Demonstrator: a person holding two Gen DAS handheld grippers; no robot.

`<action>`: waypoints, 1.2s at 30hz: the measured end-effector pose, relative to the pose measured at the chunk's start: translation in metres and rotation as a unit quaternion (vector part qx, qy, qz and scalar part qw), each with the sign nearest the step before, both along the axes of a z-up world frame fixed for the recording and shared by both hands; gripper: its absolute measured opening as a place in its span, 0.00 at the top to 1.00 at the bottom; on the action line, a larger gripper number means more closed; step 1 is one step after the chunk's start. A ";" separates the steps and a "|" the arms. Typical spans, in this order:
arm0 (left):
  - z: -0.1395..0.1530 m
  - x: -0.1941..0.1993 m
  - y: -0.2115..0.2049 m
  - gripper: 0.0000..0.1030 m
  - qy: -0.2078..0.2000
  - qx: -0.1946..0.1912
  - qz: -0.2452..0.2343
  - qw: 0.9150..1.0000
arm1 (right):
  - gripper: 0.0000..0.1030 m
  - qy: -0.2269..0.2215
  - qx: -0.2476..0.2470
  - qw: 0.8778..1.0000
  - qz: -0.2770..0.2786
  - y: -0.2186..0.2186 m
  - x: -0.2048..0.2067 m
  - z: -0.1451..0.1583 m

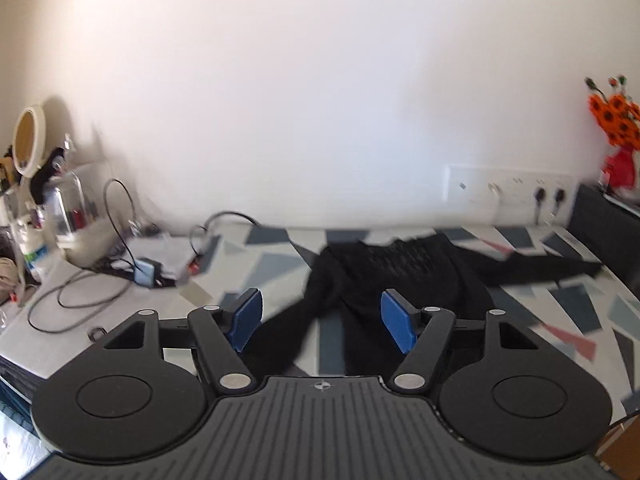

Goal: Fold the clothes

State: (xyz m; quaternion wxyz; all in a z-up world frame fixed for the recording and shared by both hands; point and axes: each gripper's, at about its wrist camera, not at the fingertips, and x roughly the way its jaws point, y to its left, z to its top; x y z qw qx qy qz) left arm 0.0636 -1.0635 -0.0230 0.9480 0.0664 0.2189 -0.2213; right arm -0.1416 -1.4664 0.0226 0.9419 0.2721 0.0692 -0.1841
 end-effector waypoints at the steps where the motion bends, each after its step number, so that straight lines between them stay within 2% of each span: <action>1: 0.003 0.007 0.002 0.27 0.001 -0.003 0.005 1.000 | 0.64 -0.005 -0.006 1.000 0.003 -0.001 0.005 0.008; 5: 0.001 0.040 0.007 0.22 0.020 0.006 0.013 1.000 | 0.58 -0.013 -0.013 1.000 0.011 -0.007 0.030 0.030; 8: -0.013 0.063 0.007 0.19 0.039 0.027 0.008 0.999 | 0.58 -0.010 -0.008 1.000 0.019 -0.009 0.054 0.034; 11: -0.036 0.082 0.004 0.17 0.073 0.057 -0.023 0.995 | 0.58 0.004 -0.010 0.999 0.030 -0.005 0.086 0.029; 13: -0.058 0.094 0.001 0.17 0.088 0.096 -0.055 0.990 | 0.58 0.021 -0.014 0.999 0.042 0.000 0.114 0.023; 15: -0.083 0.104 -0.001 0.17 0.096 0.141 -0.086 0.982 | 0.58 0.046 -0.016 0.997 0.052 0.005 0.148 0.011; 17: -0.106 0.117 -0.001 0.17 0.111 0.169 -0.102 0.974 | 0.58 0.074 -0.006 0.995 0.063 0.009 0.189 -0.004; 20: -0.136 0.139 0.001 0.17 0.139 0.184 -0.125 0.965 | 0.58 0.114 0.016 0.990 0.081 0.013 0.255 -0.028; 22: -0.150 0.150 -0.002 0.17 0.142 0.190 -0.135 0.962 | 0.58 0.135 0.029 0.986 0.091 0.018 0.300 -0.045; 26: -0.165 0.167 -0.012 0.17 0.131 0.204 -0.169 0.955 | 0.58 0.172 0.050 0.978 0.106 0.029 0.382 -0.080; 29: -0.178 0.175 -0.023 0.19 0.120 0.214 -0.197 0.949 | 0.58 0.195 0.062 0.972 0.112 0.036 0.427 -0.109; 32: -0.177 0.185 -0.024 0.45 0.130 0.182 -0.223 0.949 | 0.58 0.219 0.078 0.965 0.124 0.039 0.465 -0.136; 33: -0.176 0.190 -0.024 0.67 0.142 0.168 -0.228 0.949 | 0.58 0.228 0.083 0.961 0.132 0.039 0.477 -0.144; 34: -0.176 0.195 -0.024 0.93 0.149 0.158 -0.227 0.949 | 0.58 0.236 0.085 0.958 0.141 0.039 0.488 -0.152; 36: -0.175 0.200 -0.024 0.96 0.143 0.156 -0.214 0.954 | 0.55 0.252 0.077 0.951 0.161 0.042 0.510 -0.168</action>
